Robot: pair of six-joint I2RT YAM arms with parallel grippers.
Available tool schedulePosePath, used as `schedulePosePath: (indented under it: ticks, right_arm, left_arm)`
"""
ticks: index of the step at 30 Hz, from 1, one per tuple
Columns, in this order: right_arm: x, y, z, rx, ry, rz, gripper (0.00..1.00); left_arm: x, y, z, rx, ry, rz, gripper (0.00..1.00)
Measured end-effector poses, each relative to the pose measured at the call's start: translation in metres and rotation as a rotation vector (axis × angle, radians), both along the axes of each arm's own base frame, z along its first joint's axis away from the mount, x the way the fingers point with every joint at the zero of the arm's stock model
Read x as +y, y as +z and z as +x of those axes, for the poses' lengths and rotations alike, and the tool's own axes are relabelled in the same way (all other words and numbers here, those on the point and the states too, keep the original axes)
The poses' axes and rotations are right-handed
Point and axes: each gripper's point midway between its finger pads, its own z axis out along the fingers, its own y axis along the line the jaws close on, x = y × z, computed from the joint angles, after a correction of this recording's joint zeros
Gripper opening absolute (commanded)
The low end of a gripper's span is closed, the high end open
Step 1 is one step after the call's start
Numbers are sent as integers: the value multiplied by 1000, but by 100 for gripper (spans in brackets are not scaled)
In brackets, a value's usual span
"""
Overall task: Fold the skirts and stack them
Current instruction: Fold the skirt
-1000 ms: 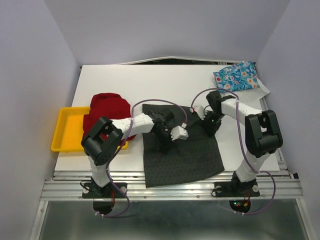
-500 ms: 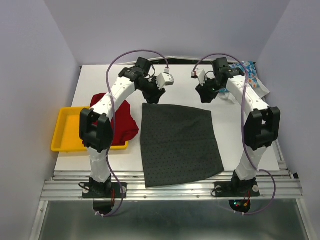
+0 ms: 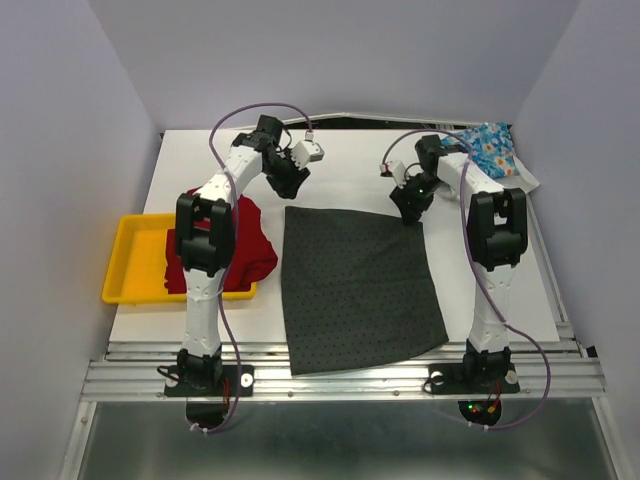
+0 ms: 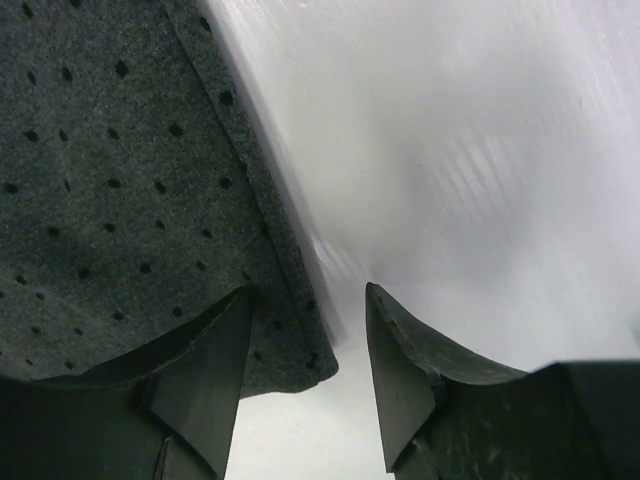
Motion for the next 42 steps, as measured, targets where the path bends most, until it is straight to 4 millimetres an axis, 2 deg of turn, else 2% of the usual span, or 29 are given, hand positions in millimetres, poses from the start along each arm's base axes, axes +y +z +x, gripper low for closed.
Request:
schedulePosePath:
  ticks: [4,8,13,15,16,17,18,20,22,23,25,28,32,38,40,42]
  right_arm:
    - [-2,-1,-1,0,19,-7,50]
    - [-4,-4,-3,5,32,-17,45]
    - [-5,-6,-5,12,38,-22,35]
    - [-5,-8,-5,16,39,-24,27]
    - [-5,-9,-5,18,41,-24,22]
    - [-5,-10,-6,22,41,-25,10]
    - [-5,-10,-6,24,42,-25,4]
    - [-5,-10,-7,27,42,-26,1]
    - [-6,-10,-7,26,43,-25,1]
    - [-6,-10,-7,26,42,-25,1]
    - [-6,-10,-6,27,36,-20,1]
    - [-6,-9,-3,19,15,-9,1]
    - [-5,5,18,-40,-40,14,1]
    - [-3,54,75,-248,-128,51,1]
    - [-2,75,92,-328,-149,66,1]
    - [-1,93,97,-381,-156,81,1]
  left_arm:
    - [1,-18,1,26,-21,16,53]
    - [1,-40,-8,85,-53,26,53]
    - [-3,-49,-15,120,-95,9,52]
    - [-4,-52,-16,126,-101,5,41]
    - [-4,-53,-16,127,-105,5,31]
    - [-4,-54,-17,131,-103,6,26]
    - [-4,-56,-17,133,-104,7,21]
    - [-3,-60,-16,137,-103,10,10]
    - [-1,-62,-15,137,-95,9,7]
    - [-1,-61,-14,137,-91,6,1]
    - [1,-57,-9,130,-74,-3,0]
    - [6,-43,9,89,-36,-22,0]
    - [12,-22,36,3,15,-30,0]
    - [21,9,74,-143,118,-9,0]
    - [24,21,78,-179,130,-6,0]
    - [26,33,78,-206,137,-3,0]
